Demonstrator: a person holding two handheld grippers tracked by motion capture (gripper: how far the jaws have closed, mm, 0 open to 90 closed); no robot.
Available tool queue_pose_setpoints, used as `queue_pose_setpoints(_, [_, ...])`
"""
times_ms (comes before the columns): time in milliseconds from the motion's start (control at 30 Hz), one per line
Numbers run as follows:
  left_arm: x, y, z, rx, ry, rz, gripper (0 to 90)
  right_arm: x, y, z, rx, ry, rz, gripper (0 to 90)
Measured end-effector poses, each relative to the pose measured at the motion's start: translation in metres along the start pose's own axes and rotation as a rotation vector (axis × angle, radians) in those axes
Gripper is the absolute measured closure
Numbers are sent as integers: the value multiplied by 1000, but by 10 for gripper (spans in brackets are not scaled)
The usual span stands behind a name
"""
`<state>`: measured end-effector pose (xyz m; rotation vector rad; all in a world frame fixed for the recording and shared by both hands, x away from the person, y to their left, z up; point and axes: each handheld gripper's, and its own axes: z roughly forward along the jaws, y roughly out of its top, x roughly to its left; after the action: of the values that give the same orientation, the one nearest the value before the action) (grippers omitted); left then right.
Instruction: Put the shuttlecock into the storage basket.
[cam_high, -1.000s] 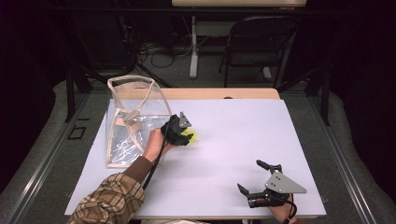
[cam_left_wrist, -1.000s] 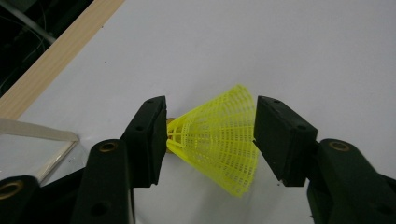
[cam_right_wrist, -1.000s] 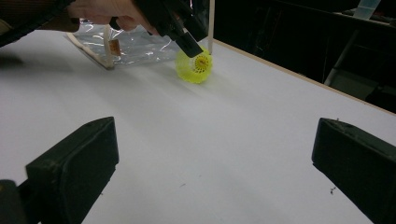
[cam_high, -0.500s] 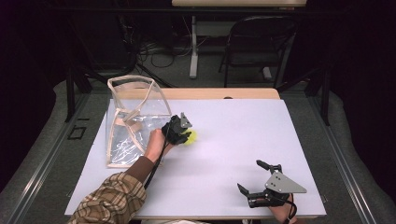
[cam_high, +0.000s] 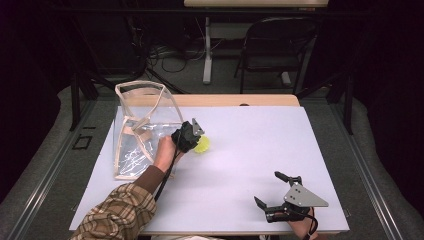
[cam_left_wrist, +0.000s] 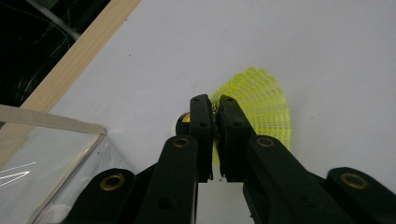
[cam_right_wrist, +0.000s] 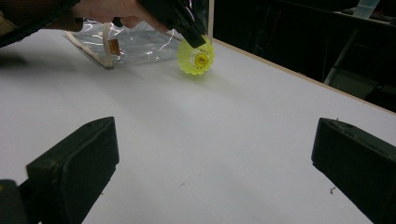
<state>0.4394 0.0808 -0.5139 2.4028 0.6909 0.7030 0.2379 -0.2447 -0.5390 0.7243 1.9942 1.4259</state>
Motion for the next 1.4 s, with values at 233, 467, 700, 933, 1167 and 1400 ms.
queue_pose_setpoints(233, [8,2,-1,8,19,2,892,0,0,0,0,0,-2,1])
queue_pose_setpoints(467, [10,5,-2,9,49,-7,900,0,0,0,-4,-3,-5,1])
queue_pose_setpoints(700, [13,8,-10,-5,64,-28,900,-1,0,-1,-7,-9,-3,2])
queue_pose_setpoints(933, [9,11,-14,-17,50,-21,900,-1,0,-2,-9,-8,0,2])
queue_pose_setpoints(1167, [15,22,-27,-33,42,-20,900,-3,0,0,-2,-11,10,2])
queue_pose_setpoints(1400, [19,22,-31,-35,24,-34,900,-2,0,1,-5,-4,10,1])
